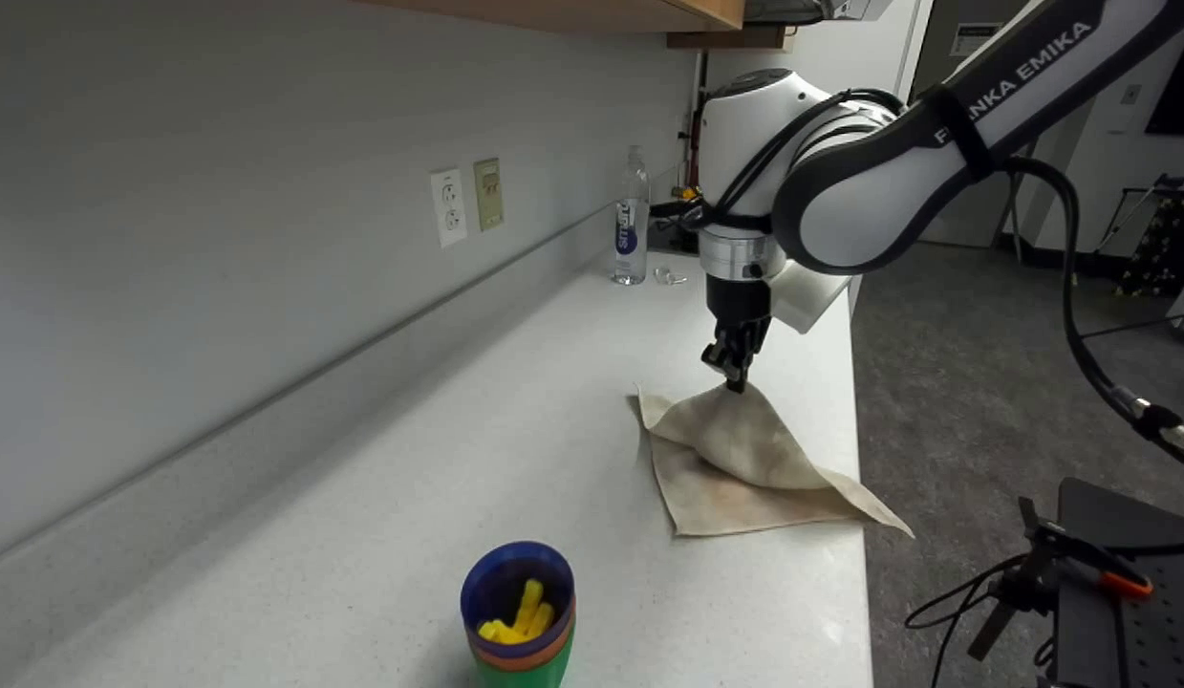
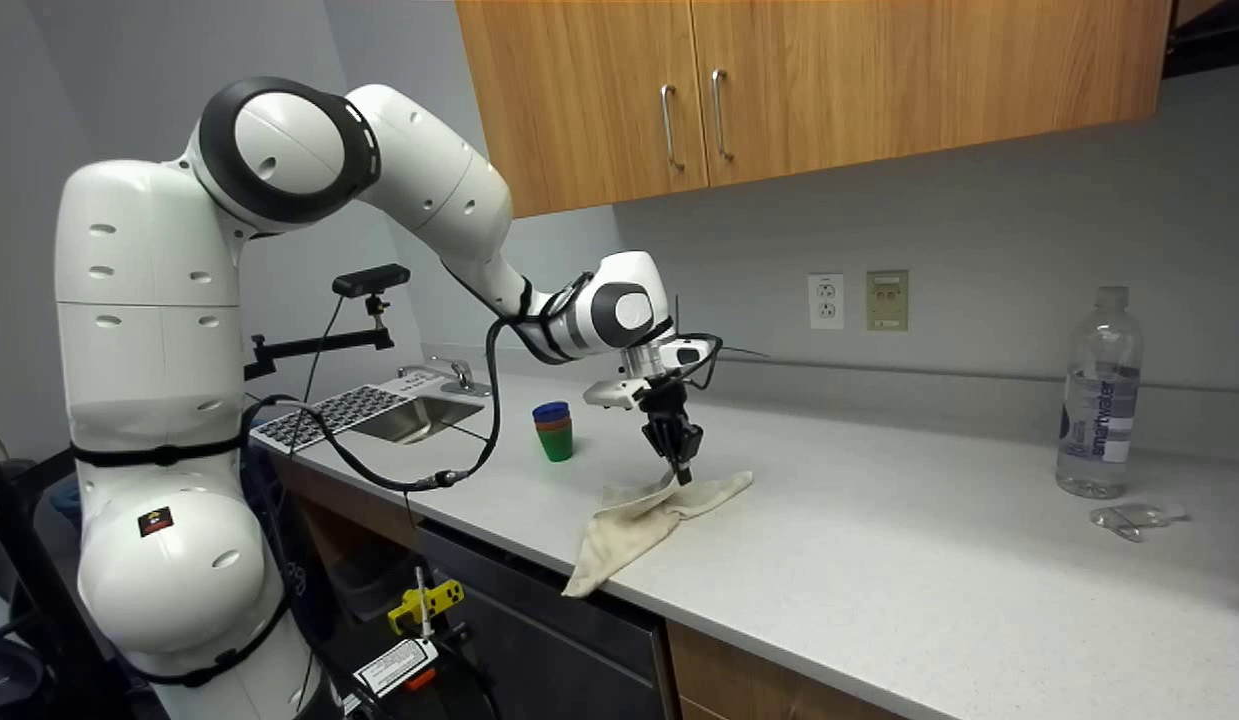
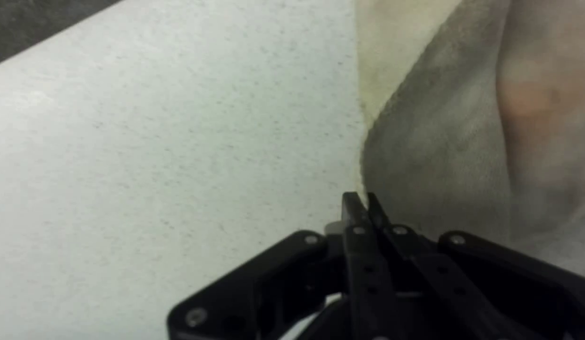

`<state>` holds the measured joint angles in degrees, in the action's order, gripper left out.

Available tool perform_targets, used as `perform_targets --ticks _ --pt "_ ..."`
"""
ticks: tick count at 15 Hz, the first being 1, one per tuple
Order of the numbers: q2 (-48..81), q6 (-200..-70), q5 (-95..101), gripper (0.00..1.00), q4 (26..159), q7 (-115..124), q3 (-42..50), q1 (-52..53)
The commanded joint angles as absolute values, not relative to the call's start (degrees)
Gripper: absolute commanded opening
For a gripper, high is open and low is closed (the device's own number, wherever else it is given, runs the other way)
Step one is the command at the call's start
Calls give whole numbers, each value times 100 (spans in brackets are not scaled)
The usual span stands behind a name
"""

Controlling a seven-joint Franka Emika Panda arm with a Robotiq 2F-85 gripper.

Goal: Unfold the towel on the table.

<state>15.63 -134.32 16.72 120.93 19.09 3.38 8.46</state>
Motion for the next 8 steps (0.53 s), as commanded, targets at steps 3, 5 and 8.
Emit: perform_targets --ticks 3,5,8 --pt "1294 -12970 2611 0 12304 2612 659 778" --pt "1315 -12853 3016 0 12295 2911 787 755" --pt "1370 -12726 3662 0 12245 3407 965 714"
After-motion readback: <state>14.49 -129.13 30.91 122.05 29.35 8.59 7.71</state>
